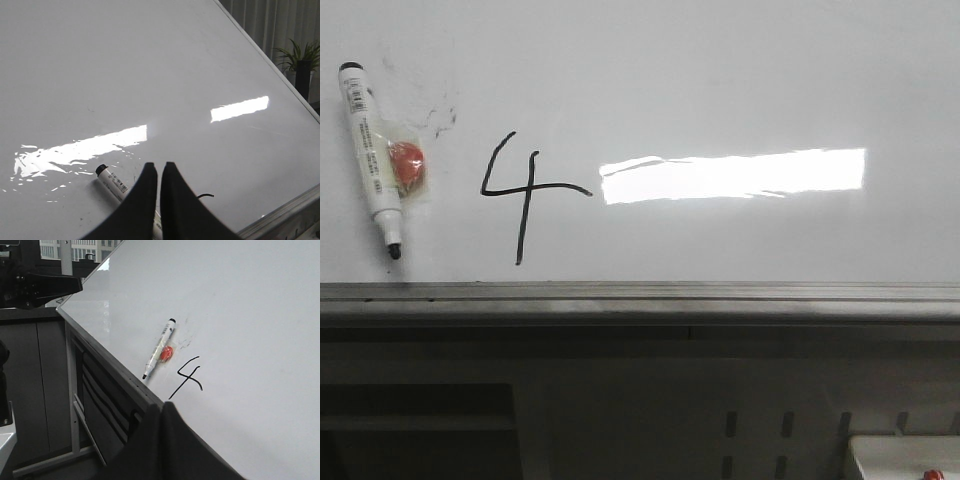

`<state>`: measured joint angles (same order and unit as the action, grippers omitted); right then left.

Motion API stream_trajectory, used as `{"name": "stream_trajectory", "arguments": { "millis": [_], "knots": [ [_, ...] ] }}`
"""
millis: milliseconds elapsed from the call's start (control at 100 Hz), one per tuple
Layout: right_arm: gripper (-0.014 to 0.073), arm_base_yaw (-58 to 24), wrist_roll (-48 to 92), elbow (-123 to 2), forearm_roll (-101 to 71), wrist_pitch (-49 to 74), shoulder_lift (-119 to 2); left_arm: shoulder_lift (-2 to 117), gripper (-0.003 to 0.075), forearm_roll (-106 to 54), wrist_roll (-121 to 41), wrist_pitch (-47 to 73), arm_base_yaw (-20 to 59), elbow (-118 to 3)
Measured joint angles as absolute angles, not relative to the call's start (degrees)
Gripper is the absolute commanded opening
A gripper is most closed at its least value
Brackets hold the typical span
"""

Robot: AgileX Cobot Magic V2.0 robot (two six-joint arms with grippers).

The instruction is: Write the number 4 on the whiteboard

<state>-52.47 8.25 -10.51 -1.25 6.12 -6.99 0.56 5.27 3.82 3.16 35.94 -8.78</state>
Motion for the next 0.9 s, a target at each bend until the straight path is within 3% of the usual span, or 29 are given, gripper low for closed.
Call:
{"name": "stream_trajectory", "arguments": {
  "millis": [280, 660, 900],
  "knots": [
    [-0.0066, -52.5, 8.3, -10.5, -1.3, 6.0, -6.9, 0.6, -0.002, 4.8, 3.8, 4.3, 34.1, -8.3],
    [-0.0066, -52.5, 8.3, -10.5, -1.3, 5.8, -6.9, -0.3, -0.002, 3.5, 3.8, 4.5, 6.0, -1.2],
    [-0.0066, -52.5, 8.3, -10.5, -1.3, 5.8, -6.9, -0.3, -0.002, 3.1, 3.8, 7.8, 2.3, 0.2]
  ]
}}
